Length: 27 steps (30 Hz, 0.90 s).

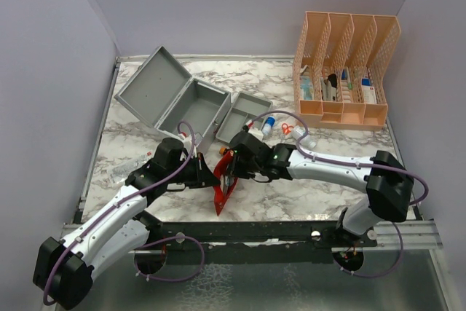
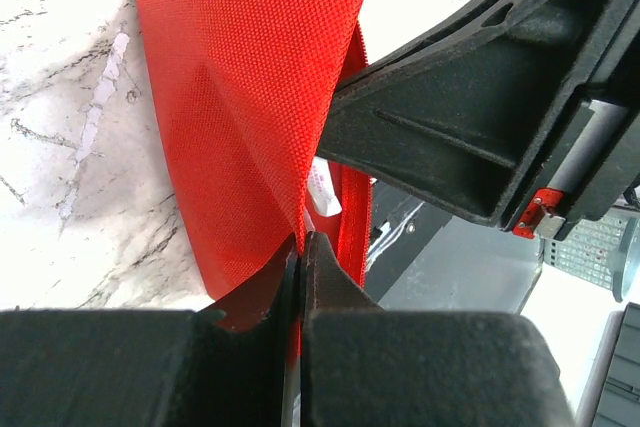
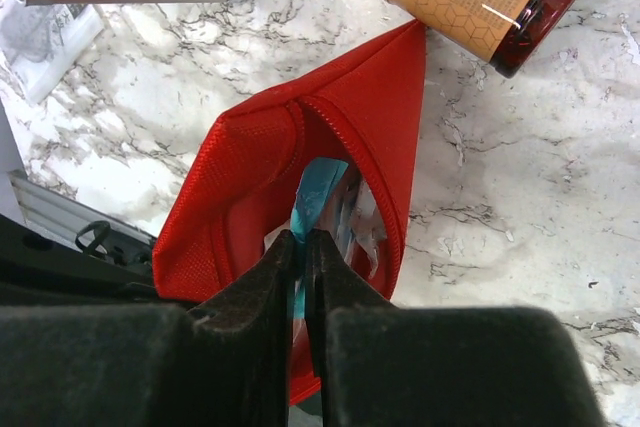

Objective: Organize the medicine kit

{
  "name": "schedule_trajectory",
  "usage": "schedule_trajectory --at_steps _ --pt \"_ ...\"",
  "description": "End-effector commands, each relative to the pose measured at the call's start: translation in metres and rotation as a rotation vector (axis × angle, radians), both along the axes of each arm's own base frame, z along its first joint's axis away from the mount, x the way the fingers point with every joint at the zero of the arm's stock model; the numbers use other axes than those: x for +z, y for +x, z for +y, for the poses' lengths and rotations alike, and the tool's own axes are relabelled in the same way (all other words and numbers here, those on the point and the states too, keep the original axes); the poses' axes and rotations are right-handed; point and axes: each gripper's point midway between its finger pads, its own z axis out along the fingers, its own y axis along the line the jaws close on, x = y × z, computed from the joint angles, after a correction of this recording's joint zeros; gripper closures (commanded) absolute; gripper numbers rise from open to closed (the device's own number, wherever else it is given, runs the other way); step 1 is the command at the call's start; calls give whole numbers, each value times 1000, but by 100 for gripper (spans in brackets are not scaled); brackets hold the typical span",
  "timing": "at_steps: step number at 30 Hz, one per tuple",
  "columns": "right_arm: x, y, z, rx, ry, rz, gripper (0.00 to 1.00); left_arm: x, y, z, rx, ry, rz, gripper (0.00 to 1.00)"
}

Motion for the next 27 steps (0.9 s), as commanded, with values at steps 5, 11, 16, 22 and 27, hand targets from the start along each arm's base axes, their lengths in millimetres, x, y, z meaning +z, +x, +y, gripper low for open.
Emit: schedule_trajectory --at_steps 5,11,16,22,27 --pt "3 15 -4 -69 -67 -47 87 11 7 -1 2 0 -45 100" --pt "4 26 -1 -83 -83 -92 84 11 8 -1 2 3 -45 100" --pt "4 27 2 -59 -101 -94 75 13 9 -1 3 1 -50 100" --pt "26 22 1 -16 -51 -120 68 15 9 -1 7 -4 -50 100" --pt "44 21 -15 -33 -37 -166 68 16 9 -2 5 -8 -54 100"
